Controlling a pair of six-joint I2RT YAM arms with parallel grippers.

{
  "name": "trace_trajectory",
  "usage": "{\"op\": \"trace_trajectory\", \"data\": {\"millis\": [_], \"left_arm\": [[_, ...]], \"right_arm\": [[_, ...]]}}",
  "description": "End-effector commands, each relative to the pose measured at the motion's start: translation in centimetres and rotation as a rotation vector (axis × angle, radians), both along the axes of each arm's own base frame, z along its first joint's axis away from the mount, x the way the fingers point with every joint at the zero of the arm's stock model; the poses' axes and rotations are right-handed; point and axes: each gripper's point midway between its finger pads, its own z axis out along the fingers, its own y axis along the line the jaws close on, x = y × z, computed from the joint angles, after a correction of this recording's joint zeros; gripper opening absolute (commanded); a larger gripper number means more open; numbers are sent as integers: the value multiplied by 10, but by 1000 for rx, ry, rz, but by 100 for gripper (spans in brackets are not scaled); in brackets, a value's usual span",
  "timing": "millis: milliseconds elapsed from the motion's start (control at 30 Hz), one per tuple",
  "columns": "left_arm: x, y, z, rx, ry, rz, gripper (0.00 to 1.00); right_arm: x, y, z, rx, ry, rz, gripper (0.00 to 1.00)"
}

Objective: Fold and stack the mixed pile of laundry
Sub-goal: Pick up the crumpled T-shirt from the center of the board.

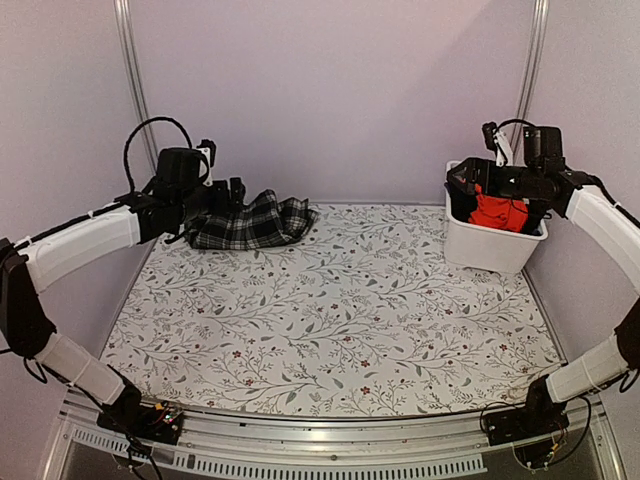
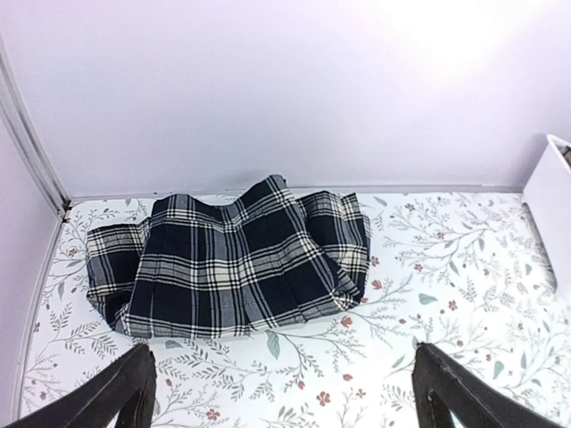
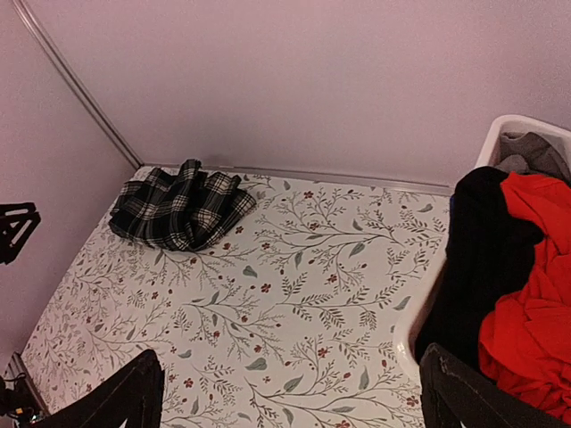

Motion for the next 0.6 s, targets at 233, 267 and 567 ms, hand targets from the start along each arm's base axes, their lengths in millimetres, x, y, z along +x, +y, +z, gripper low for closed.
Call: {"op": "trace_trajectory", "data": {"millis": [233, 267, 567], "left_arm": [[-29, 15, 15, -76, -35, -3, 100], [-30, 16, 15, -79, -32, 1, 100], [-39, 21, 7, -89, -23, 14, 100]], "right_arm": [[54, -148, -68, -230, 159, -482, 99], [59, -155, -80, -251, 183, -504, 99], [94, -196, -145, -413, 306, -633, 82]]}}
